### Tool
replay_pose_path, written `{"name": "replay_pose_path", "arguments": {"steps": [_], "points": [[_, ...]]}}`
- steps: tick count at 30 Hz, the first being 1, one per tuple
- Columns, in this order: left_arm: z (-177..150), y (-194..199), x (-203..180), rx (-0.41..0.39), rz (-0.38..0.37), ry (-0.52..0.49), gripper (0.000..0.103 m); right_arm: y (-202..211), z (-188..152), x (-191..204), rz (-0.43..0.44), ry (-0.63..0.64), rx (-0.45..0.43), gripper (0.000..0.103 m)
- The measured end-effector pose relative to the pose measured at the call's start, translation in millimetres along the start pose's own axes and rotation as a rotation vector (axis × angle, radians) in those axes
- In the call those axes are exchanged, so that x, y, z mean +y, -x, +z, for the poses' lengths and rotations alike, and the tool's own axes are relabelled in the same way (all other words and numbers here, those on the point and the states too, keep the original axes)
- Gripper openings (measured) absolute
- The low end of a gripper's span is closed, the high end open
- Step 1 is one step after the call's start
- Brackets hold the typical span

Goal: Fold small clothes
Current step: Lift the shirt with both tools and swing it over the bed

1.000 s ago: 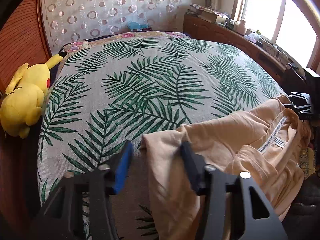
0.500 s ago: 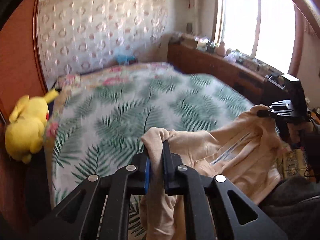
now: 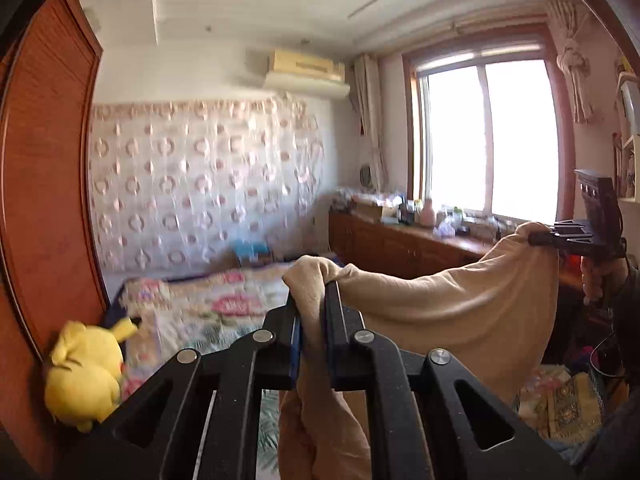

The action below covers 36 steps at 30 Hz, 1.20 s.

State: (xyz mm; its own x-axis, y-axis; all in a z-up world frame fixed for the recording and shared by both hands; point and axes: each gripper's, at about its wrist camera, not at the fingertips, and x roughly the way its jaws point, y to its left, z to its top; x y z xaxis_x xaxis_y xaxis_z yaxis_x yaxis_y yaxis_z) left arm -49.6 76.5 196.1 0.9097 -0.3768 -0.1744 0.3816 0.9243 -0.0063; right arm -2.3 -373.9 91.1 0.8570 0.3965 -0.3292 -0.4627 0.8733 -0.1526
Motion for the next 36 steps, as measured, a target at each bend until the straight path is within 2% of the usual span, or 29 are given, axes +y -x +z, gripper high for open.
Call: {"name": "replay_pose_path", "arguments": {"steps": [4, 7, 11, 16, 19, 22, 25, 28, 33, 36], "points": [[45, 26, 6, -0.098, 0.02, -0.019, 0.011, 38, 44, 10, -0.035, 0.092, -0.076, 0.007], [83, 50, 9, -0.163, 0.068, -0.056, 0.011, 57, 76, 14, -0.07, 0.129, -0.117, 0.007], [115, 72, 11, -0.227, 0.127, -0.1, 0.011, 87, 118, 18, -0.11, 0.164, -0.188, 0.007], [132, 78, 20, -0.263, 0.173, -0.11, 0.011, 114, 148, 28, -0.136, 0.184, -0.259, 0.007], [129, 64, 28, -0.258, 0.193, -0.101, 0.011, 109, 152, 29, -0.136, 0.176, -0.271, 0.007], [115, 38, 40, -0.219, 0.215, -0.083, 0.011, 94, 139, 26, -0.128, 0.165, -0.247, 0.007], [89, -4, 55, -0.15, 0.231, -0.057, 0.011, 51, 128, 19, -0.119, 0.151, -0.185, 0.007], [61, -53, 67, -0.077, 0.263, -0.05, 0.011, -8, 115, 4, -0.106, 0.132, -0.108, 0.007], [-5, -150, 113, 0.032, 0.299, -0.035, 0.011, -115, 78, -24, -0.08, 0.072, -0.005, 0.007], [-33, -197, 135, 0.093, 0.297, -0.006, 0.011, -171, 56, -35, -0.09, 0.05, 0.055, 0.007]]}}
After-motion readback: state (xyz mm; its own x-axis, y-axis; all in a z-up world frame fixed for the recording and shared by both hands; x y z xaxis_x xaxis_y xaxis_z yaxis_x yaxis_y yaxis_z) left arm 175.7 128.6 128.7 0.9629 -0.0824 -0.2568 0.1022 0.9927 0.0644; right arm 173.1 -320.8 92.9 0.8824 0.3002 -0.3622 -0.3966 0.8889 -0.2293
